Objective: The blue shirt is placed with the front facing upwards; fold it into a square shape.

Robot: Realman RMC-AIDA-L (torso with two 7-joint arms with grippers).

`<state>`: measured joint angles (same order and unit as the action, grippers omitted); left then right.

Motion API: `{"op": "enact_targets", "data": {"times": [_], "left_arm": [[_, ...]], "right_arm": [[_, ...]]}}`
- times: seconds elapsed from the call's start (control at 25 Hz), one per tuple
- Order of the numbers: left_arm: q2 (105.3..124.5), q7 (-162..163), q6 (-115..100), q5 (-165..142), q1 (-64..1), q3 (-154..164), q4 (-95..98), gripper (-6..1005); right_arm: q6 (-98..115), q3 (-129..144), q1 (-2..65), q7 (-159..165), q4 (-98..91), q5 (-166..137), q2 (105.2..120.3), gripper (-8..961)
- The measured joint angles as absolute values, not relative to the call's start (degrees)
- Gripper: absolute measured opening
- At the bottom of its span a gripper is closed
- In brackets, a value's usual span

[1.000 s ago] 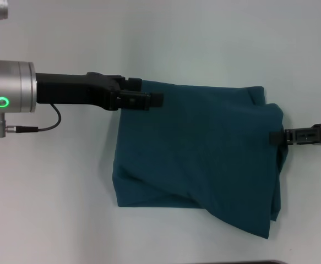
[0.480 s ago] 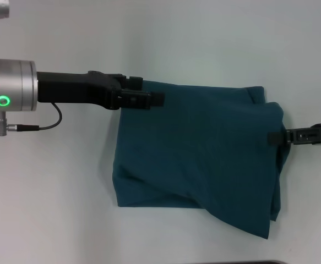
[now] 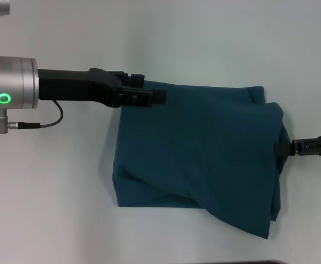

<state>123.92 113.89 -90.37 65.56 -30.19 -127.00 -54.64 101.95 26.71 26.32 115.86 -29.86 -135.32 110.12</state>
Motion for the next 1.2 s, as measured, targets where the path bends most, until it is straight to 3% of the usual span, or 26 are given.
{"op": "enact_targets", "data": {"times": [1.2], "left_arm": [[123.92,113.3,-90.5,65.7,-30.5,-126.9,-54.5,894]], "right_arm": [[97.5,27.4,28.2,115.2,-29.0,-137.3,112.82,680]]}}
